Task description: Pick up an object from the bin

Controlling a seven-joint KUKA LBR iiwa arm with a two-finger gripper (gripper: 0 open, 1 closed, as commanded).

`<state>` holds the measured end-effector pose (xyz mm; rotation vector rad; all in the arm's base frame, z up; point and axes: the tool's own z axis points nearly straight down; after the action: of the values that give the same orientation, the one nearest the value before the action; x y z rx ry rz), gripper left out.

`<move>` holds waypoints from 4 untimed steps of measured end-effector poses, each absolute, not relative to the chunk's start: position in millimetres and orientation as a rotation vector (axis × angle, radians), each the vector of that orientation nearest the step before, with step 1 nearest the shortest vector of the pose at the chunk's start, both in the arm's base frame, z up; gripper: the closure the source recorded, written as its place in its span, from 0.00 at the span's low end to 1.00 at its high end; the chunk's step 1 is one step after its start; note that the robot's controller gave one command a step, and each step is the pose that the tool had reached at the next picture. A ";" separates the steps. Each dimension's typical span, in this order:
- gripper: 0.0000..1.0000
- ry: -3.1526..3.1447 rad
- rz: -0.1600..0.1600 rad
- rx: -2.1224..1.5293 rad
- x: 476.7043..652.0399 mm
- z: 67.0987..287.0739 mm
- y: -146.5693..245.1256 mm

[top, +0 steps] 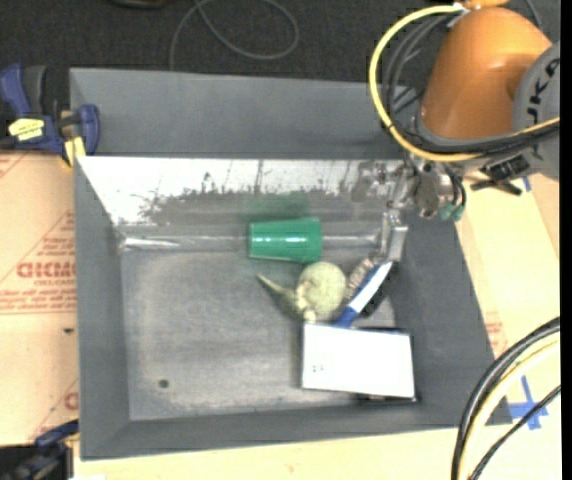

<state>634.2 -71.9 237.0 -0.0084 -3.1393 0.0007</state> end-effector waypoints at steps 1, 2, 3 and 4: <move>0.00 -3.147 0.003 -0.006 634.9 242.3 -71.8; 0.00 -3.141 0.003 0.229 632.4 206.4 -79.3; 0.00 -3.065 0.003 0.711 624.6 165.5 -99.8; 0.00 -2.989 0.004 0.986 623.6 159.2 -117.6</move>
Offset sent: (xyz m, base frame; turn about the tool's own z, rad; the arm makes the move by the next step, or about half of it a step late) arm -0.0151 -0.0359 -0.1670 -0.6683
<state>623.6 -117.6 159.2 0.9856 -2.9887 0.0043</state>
